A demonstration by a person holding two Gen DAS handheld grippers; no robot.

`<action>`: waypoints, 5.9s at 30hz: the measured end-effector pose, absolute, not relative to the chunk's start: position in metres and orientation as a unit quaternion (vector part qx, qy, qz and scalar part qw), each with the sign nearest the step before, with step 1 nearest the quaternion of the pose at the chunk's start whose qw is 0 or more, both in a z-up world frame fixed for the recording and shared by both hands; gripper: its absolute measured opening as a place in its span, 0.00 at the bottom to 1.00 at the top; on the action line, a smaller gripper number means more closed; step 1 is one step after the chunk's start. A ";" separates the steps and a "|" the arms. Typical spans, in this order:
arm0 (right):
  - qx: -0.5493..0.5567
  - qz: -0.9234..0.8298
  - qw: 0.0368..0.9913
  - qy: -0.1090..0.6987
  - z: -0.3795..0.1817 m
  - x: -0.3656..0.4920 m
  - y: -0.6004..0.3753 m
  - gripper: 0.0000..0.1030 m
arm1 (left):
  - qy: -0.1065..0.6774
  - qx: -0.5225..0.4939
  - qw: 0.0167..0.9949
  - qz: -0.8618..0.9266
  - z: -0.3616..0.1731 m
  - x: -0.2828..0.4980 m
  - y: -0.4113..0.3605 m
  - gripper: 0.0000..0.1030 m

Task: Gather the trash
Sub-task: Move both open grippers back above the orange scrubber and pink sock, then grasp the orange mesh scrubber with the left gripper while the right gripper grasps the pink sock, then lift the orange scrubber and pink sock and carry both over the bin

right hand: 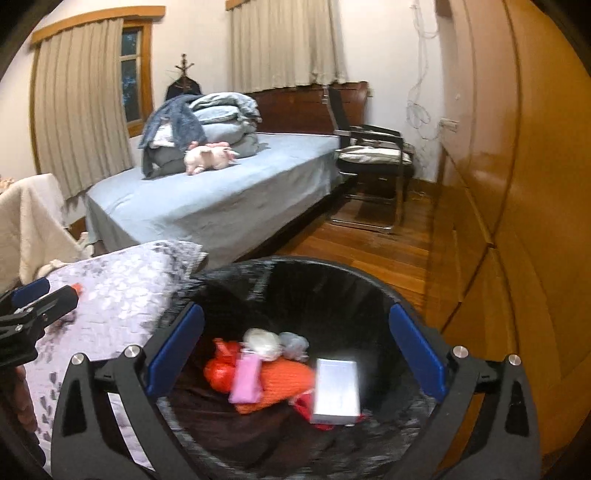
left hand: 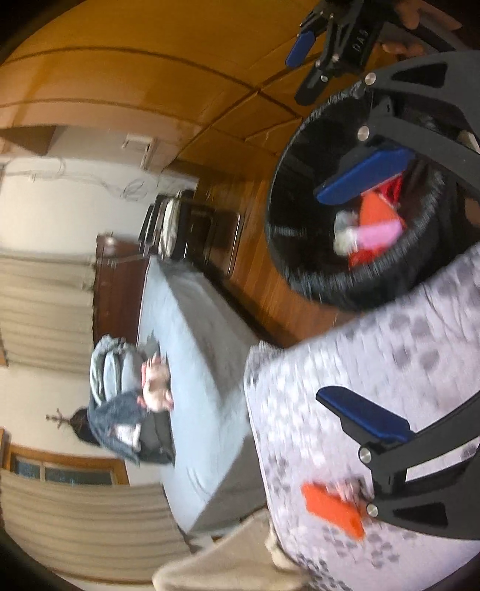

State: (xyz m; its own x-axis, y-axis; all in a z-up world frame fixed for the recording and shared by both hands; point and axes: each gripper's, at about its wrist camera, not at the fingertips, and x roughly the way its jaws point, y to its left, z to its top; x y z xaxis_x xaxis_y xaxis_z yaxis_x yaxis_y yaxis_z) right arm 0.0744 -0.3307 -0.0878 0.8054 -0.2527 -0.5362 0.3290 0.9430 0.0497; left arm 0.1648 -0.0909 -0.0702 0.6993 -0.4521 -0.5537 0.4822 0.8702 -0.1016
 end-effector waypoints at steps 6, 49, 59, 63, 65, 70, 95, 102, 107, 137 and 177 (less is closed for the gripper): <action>0.056 -0.094 0.956 0.274 -0.083 0.100 -0.277 0.95 | 0.292 0.012 0.939 -0.182 -0.070 0.167 -0.021 0.94; 0.004 0.025 0.948 0.318 -0.132 0.250 -0.119 0.95 | 0.392 -0.034 0.915 -0.092 -0.172 0.313 0.109 0.26; 0.003 0.049 0.946 0.319 -0.134 0.253 -0.093 0.95 | 0.359 -0.060 0.928 -0.077 -0.145 0.297 0.141 0.12; 0.007 0.062 0.944 0.323 -0.138 0.257 -0.077 0.95 | 0.361 -0.062 0.928 -0.061 -0.147 0.283 0.162 0.12; 0.005 0.070 0.943 0.327 -0.141 0.260 -0.066 0.95 | 0.370 -0.067 0.925 -0.057 -0.153 0.278 0.172 0.12; 0.000 0.078 0.940 0.331 -0.145 0.262 -0.051 0.95 | 0.400 -0.079 0.912 -0.051 -0.170 0.267 0.195 0.30; -0.027 0.101 0.932 0.348 -0.161 0.279 -0.006 0.95 | 0.397 -0.086 0.914 0.005 -0.170 0.242 0.243 0.72; -0.028 0.113 0.919 0.378 -0.177 0.297 0.016 0.95 | 0.385 -0.064 0.920 0.020 -0.167 0.258 0.256 0.72; -0.035 0.124 0.906 0.404 -0.187 0.305 0.026 0.76 | 0.399 -0.065 0.915 0.017 -0.178 0.275 0.260 0.72; 0.015 0.163 0.916 0.367 -0.150 0.272 -0.011 0.37 | 0.365 -0.070 0.928 -0.020 -0.154 0.263 0.216 0.10; 0.017 0.137 0.900 0.414 -0.177 0.251 -0.039 0.78 | 0.375 -0.052 0.925 -0.031 -0.159 0.228 0.164 0.10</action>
